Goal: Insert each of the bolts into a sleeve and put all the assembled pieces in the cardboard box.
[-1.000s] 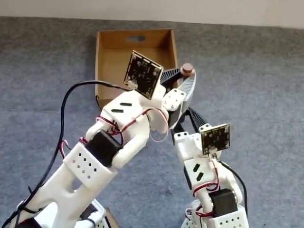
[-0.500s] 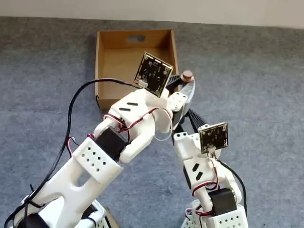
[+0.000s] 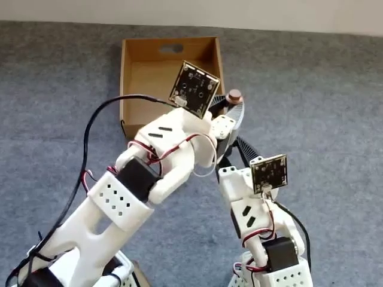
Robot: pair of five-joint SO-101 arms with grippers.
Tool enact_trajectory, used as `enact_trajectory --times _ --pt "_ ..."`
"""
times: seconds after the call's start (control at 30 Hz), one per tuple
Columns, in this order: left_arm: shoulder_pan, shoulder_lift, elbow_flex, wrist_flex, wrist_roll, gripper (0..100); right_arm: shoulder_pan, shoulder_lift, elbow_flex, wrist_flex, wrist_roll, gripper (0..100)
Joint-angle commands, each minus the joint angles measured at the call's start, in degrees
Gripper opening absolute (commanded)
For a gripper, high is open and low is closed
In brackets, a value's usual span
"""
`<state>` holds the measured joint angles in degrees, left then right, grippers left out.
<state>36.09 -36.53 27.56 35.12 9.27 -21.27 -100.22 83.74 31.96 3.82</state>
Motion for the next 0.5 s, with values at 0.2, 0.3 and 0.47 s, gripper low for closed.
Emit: enact_trajectory --times 0.2,0.3,0.47 --pt "0.92 0.13 -4.09 3.34 0.44 1 -0.13 -0.57 -0.57 -1.45 0.70 0.7" --pt "0.92 0.13 -4.44 3.60 0.44 1 -0.13 -0.57 -0.57 -1.45 0.70 0.7" --pt "2.24 0.04 -4.53 3.60 0.44 1 -0.13 -0.57 -0.57 -1.45 0.70 0.7"
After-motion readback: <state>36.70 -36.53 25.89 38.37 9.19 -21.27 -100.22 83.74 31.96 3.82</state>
